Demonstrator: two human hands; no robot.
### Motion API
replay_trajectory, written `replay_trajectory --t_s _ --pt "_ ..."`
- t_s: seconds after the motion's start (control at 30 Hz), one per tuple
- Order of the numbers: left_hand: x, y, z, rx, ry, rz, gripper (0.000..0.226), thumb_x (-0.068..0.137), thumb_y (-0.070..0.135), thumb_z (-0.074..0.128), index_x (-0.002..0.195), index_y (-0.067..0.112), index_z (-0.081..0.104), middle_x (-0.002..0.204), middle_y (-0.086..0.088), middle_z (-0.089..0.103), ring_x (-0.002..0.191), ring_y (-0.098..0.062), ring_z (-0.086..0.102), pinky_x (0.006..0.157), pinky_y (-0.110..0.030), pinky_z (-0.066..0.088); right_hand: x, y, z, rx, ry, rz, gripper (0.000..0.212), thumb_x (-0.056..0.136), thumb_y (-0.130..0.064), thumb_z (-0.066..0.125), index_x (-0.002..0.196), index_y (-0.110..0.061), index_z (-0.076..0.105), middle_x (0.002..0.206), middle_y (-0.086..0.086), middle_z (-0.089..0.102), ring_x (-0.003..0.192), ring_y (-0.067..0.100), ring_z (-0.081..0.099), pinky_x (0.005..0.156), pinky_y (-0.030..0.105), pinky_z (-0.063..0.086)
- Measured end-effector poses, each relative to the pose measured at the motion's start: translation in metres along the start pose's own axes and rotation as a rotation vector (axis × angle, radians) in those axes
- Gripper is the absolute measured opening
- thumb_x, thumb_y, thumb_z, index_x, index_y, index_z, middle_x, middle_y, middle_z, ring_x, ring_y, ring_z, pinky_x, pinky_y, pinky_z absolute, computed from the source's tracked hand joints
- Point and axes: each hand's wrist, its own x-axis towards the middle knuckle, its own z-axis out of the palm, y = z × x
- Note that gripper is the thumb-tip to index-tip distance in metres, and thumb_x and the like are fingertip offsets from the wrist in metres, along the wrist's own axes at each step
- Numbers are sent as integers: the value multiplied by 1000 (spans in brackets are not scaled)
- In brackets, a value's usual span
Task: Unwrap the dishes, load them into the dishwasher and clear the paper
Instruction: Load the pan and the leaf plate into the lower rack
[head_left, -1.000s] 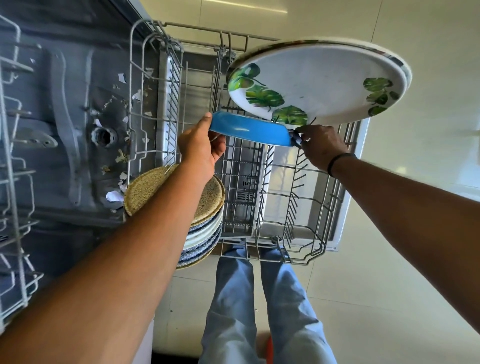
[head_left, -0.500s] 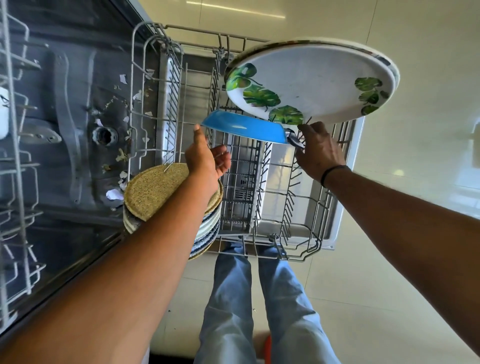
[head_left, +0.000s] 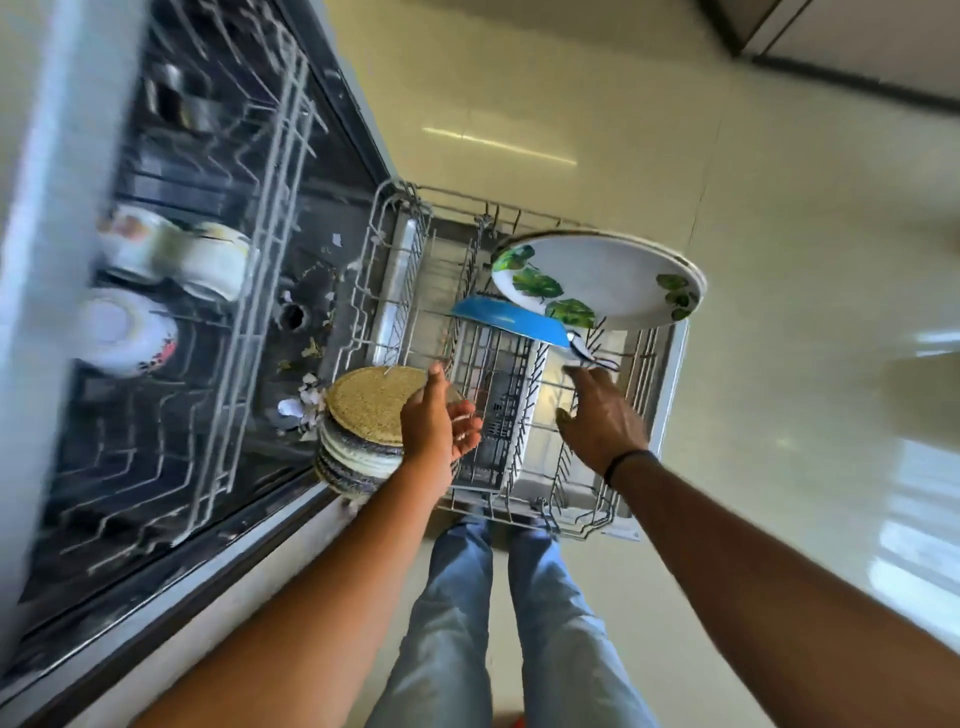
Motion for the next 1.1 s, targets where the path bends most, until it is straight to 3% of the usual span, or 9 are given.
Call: replay_trajectory --t_s 0.17,0.33,0.47,0.7,0.83,0.97,1.1 --pt "-83 33 -34 -23 -3 40 29 97 46 60 104 18 63 68 -3 68 49 -15 61 50 -25 47 -69 -59 -35 98 -16 -22 53 94 -23 63 144 -20 48 135 11 56 116 31 61 94 42 54" --pt "-160 69 -72 74 -52 114 29 99 44 58 115 20 62 77 -6 68 52 -14 62 45 -22 46 -135 -84 -78 40 -23 -108 51 92 -28 62 142 -22 49 131 10 59 116 32 61 93 43 54" --pt "-216 85 -91 117 -49 154 25 99 44 57 106 21 65 74 -4 69 55 -15 62 51 -25 49 -175 -86 -117 94 -6 -111 51 91 -27 65 141 -21 53 129 9 64 115 31 62 94 39 53" --pt "-270 86 -95 -14 -35 190 35 101 42 54 107 10 67 76 -6 69 63 -20 64 61 -30 54 -202 -96 -165 371 -21 -213 27 93 -23 65 120 -19 67 92 -7 66 82 11 61 74 23 47" --pt "-303 90 -97 -137 -6 253 31 102 35 57 106 7 66 73 -6 69 59 -20 64 64 -31 53 -206 -118 -186 440 -5 -328 17 94 -34 67 105 -22 69 90 -7 70 82 14 66 77 29 53" --pt "-341 93 -122 -291 -4 307 21 100 28 59 93 9 63 75 -8 62 63 -21 56 58 -27 48 -212 -158 -192 507 -84 -439 30 84 -62 63 90 -34 71 83 -2 75 81 23 73 77 44 60" --pt "-375 86 -176 -481 139 359 19 96 27 64 98 8 67 83 -10 68 64 -23 63 63 -30 51 -234 -228 -184 526 -220 -631 27 93 -46 67 88 -20 72 80 11 73 74 30 70 69 43 56"
